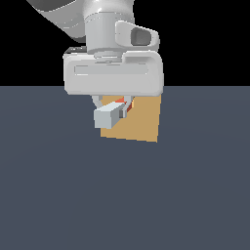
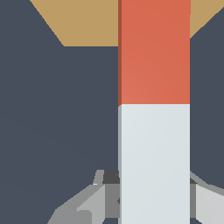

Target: Insert the peg into the horizontal hole in a box.

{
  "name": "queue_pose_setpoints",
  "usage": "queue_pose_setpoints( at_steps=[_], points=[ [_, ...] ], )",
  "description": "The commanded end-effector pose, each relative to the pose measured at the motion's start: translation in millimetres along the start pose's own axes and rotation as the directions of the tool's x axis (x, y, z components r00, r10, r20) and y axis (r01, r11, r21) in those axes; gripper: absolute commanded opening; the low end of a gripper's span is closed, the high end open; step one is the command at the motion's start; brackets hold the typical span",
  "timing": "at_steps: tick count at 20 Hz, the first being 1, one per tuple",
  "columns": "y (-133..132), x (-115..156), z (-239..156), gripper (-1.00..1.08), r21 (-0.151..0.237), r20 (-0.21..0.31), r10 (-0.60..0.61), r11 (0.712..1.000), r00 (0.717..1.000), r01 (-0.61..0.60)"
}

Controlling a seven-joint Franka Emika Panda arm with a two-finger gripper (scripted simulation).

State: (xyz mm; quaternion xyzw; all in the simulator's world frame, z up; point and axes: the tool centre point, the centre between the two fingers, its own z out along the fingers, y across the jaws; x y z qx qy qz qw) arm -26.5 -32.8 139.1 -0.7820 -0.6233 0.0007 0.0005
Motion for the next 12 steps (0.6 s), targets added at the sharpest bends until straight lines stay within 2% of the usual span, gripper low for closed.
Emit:
queue_pose_setpoints(
  at_steps=[1,12],
  points=[
    [0.5,1.2,-1.6,-1.00,-0.002,0.000,0.003,1.000,1.000,-0.003],
    [2.7,-1.0,-1.2,-1.00,-0.004,-0.001,-0.001,1.000,1.000,0.001]
  ],
)
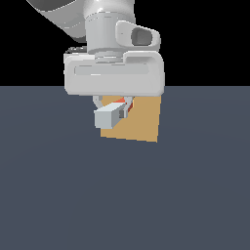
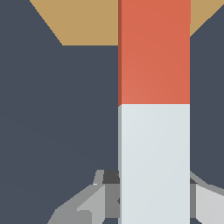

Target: Insert the peg into the horizontal hole in a box.

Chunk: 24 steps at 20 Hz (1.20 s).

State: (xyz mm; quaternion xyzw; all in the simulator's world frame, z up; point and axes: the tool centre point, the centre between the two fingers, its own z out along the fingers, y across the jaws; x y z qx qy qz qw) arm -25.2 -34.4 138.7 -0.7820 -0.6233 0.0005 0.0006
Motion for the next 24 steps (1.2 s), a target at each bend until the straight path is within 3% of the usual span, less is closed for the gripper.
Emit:
queue_pose_setpoints(
  at_steps=[1,9,19,24],
  points=[
    [1.1,0.3,-1.6,-1.00,-0.003,-0.001,-0.001,1.000,1.000,0.001],
    [-0.1,14.4,-0.4,-1.00,-0.001,0.000,0.000,1.000,1.000,0.000],
    [-1.2,91.1,-1.4,-1.00,-0.003,-0.001,0.000,1.000,1.000,0.000],
    [-0.4,114.6,-1.4,-1.00,-0.003,-0.001,0.000,1.000,1.000,0.000]
  ],
)
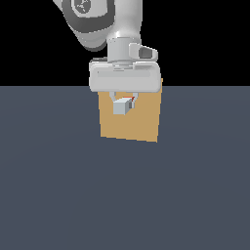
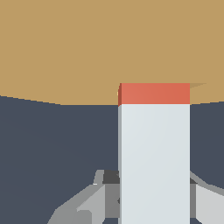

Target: Insert the peg into the horizontal hole in a box.

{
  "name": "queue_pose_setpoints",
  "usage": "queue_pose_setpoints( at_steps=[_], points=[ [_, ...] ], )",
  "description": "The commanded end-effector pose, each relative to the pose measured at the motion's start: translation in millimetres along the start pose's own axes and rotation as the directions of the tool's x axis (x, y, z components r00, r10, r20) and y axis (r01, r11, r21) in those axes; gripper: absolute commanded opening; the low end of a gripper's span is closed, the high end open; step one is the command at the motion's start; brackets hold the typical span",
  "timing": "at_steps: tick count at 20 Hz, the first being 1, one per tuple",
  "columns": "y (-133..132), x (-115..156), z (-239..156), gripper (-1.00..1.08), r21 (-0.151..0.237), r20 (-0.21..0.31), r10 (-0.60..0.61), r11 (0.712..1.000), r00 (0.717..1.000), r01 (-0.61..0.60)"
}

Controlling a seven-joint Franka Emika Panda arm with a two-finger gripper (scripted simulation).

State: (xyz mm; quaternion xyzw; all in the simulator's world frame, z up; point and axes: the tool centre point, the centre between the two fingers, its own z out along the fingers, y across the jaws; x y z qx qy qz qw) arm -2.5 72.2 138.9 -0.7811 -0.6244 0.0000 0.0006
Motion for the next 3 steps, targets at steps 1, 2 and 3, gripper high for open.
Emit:
queue_pose_setpoints(
  at_steps=[1,2,3],
  points=[
    [1.3,7.8,-1.6,-1.00,-0.003,0.000,0.002,1.000,1.000,-0.002],
    [1.4,9.1,-1.6,-1.00,-0.003,0.000,0.002,1.000,1.000,-0.002],
    [1.4,9.5,-1.6,-1.00,-0.003,0.000,0.002,1.000,1.000,-0.002]
  ],
)
